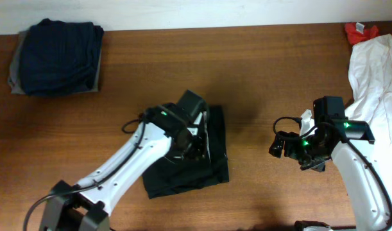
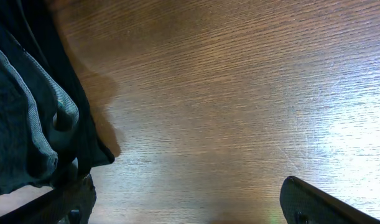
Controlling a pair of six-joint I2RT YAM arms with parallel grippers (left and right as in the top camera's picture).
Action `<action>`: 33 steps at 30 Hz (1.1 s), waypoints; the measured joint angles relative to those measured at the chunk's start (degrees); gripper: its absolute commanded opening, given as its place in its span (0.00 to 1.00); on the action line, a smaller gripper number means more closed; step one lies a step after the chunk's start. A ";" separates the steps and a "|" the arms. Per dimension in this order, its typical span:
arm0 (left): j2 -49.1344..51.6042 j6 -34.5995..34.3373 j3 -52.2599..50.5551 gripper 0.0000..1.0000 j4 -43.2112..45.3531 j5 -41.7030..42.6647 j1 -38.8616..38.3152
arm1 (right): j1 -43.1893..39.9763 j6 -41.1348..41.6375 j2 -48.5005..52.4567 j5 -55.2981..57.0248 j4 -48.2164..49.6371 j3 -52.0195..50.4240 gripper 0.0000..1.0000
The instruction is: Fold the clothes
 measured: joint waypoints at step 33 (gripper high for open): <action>-17.99 -6.38 -7.48 0.01 -10.58 -4.35 -2.05 | 0.00 0.02 0.00 0.00 -0.04 0.00 0.98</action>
